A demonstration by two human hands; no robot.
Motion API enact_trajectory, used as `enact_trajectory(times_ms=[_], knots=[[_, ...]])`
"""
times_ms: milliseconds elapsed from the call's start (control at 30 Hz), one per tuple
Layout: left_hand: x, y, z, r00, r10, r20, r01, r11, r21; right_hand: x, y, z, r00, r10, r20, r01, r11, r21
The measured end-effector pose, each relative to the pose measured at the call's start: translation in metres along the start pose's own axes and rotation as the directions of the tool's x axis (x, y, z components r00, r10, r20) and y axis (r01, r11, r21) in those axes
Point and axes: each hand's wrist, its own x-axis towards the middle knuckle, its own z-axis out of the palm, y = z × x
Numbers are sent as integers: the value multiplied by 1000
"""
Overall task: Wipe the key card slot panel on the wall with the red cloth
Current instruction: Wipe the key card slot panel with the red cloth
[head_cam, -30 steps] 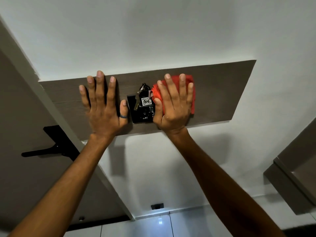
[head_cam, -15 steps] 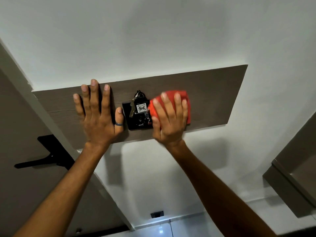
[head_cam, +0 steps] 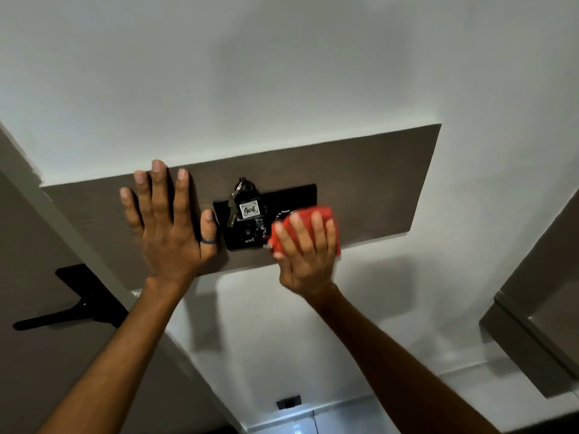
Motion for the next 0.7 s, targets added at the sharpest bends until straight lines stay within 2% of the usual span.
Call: enact_trajectory(times_ms=[67,200,267,467,600,700], knots=[[0,0,0,1000,1,0,-1,1000,3,-9,3,-1,1000,-22,22,22,1000,-18],[0,0,-1,1000,6,-9,-6,1000,0,60,-3,-6,996,41,-81,-35,997,75],[0,0,0,1000,6,4,-6,1000,-3,76,-2,-1,994,75,-83,-66,992,111],[-1,0,0,1000,-1,9,1,1000,0,1,6,-1,1000,-30,-4,30,999,-20],[0,0,-1,1000,1,3,-1,1000,-6,64,-5,-4,994,73,-83,-68,996,54],[-2,-2,1,1000,-2,1,2,1000,-22,76,-4,-1,993,69,-95,-64,996,57]])
